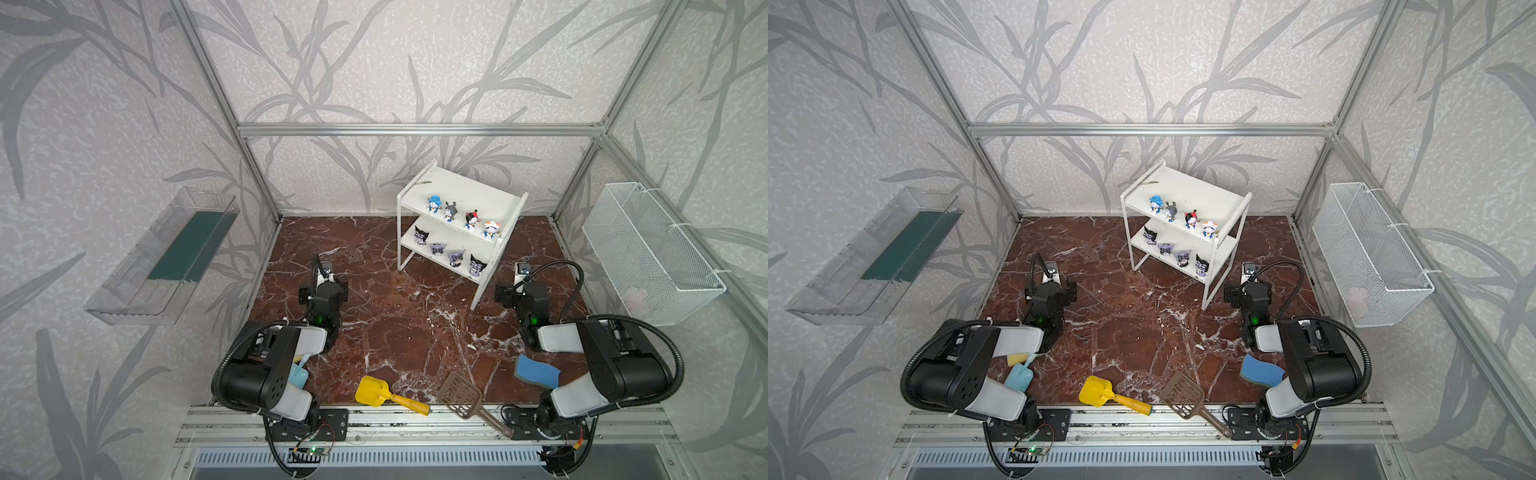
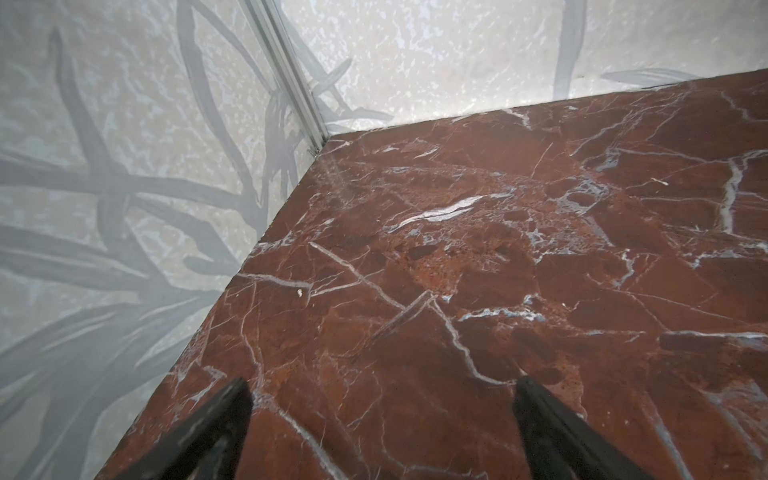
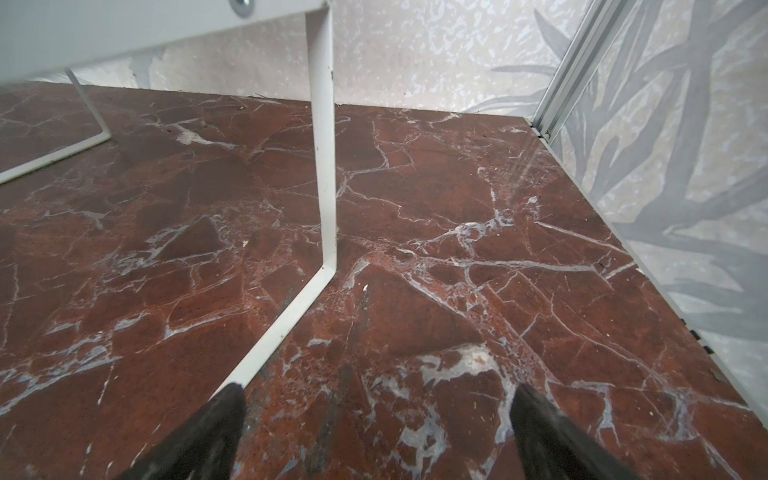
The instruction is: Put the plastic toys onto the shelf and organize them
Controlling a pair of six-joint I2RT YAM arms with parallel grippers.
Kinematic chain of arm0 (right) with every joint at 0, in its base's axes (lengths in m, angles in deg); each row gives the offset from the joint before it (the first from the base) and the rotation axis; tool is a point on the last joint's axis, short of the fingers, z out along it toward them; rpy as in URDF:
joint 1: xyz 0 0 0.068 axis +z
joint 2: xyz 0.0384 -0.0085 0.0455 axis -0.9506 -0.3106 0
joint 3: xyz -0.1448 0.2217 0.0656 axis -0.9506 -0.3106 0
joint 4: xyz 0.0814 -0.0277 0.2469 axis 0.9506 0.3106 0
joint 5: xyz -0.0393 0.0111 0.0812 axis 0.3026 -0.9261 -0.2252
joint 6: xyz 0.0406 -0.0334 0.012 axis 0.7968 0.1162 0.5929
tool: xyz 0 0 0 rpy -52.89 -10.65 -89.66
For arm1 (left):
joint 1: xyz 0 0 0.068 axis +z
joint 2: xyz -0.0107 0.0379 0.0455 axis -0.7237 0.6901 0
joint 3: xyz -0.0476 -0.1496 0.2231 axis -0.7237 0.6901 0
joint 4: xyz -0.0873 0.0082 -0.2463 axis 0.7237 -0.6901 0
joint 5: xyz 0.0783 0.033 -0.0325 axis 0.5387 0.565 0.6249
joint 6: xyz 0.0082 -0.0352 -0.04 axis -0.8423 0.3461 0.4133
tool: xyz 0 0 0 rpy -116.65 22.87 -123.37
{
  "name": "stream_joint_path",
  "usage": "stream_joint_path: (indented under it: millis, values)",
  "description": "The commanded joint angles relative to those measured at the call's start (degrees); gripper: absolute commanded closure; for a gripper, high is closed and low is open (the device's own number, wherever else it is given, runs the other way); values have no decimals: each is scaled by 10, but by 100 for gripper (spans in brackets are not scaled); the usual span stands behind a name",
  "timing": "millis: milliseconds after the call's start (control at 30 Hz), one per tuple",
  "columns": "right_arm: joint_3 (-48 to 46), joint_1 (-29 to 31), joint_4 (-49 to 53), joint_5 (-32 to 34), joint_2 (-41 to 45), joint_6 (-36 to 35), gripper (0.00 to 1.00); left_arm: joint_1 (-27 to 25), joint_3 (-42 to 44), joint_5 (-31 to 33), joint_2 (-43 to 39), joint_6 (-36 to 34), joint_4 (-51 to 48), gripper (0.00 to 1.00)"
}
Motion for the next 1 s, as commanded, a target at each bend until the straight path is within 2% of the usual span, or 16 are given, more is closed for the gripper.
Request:
stream_joint_path:
  millis: [0,200,267,367,467,533,967]
  values:
    - [12,1,-1,4,6,-4,1,28,-15,-38,-4,5,19,0]
    - [12,1,-1,4,6,-4,1,73,16,-75,3,62,66,0]
    - [12,1,-1,4,6,-3,1,74,21,-67,42,53,128,1]
    - [14,1,1,2,5,-5,1,74,10,-74,18,66,59,1]
    - [14,1,2,1,5,-5,1,74,21,-73,38,54,118,1]
    - [14,1,2,2,5,-5,1,74,16,-72,26,64,87,1]
    - [22,3,14,-23,3,-17,1,75,19,-72,32,59,104,1]
